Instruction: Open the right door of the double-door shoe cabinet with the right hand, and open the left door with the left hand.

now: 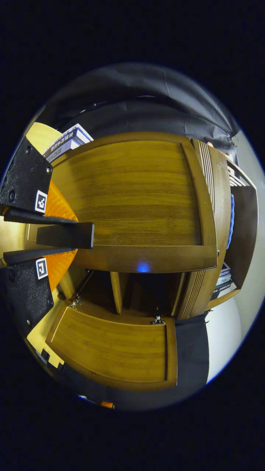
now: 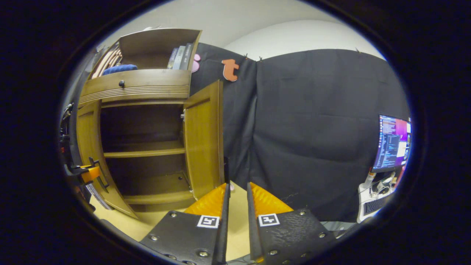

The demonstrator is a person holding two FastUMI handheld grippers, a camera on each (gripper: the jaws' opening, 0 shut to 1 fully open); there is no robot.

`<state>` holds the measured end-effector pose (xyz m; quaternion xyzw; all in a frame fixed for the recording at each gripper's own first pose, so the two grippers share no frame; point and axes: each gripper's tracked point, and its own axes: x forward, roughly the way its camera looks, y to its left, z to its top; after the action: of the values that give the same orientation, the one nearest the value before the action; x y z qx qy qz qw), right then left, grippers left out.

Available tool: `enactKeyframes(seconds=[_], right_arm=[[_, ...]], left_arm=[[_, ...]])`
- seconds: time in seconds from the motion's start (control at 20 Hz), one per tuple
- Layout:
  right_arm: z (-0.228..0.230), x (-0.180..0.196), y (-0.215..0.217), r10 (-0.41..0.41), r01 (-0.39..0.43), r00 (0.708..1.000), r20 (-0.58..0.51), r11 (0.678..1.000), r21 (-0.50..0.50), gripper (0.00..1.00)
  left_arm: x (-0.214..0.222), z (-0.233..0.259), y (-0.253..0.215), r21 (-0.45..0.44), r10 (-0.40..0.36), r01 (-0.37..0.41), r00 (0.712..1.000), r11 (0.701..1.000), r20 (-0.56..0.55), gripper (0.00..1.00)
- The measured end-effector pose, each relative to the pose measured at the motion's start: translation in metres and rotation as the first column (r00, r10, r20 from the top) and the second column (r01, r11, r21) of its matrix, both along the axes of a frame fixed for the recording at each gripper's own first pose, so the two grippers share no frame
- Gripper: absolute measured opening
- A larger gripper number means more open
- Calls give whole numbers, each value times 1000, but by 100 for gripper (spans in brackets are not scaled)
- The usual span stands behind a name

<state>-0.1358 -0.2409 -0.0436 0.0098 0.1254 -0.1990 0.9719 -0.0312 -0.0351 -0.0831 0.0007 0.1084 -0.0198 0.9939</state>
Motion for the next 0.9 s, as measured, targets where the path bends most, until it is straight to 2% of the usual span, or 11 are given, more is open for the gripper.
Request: enactKeyframes(seconds=[0.4,0.9], right_arm=[[-8,41,43,175,-175,985,2,984,29,24],[-21,67,94,339,-339,941,9,938,75,24]], left_arm=[[-54,7,32,24,72,-72,997,997,9,30],[-92,8,67,58,183,-183,983,981,15,19]])
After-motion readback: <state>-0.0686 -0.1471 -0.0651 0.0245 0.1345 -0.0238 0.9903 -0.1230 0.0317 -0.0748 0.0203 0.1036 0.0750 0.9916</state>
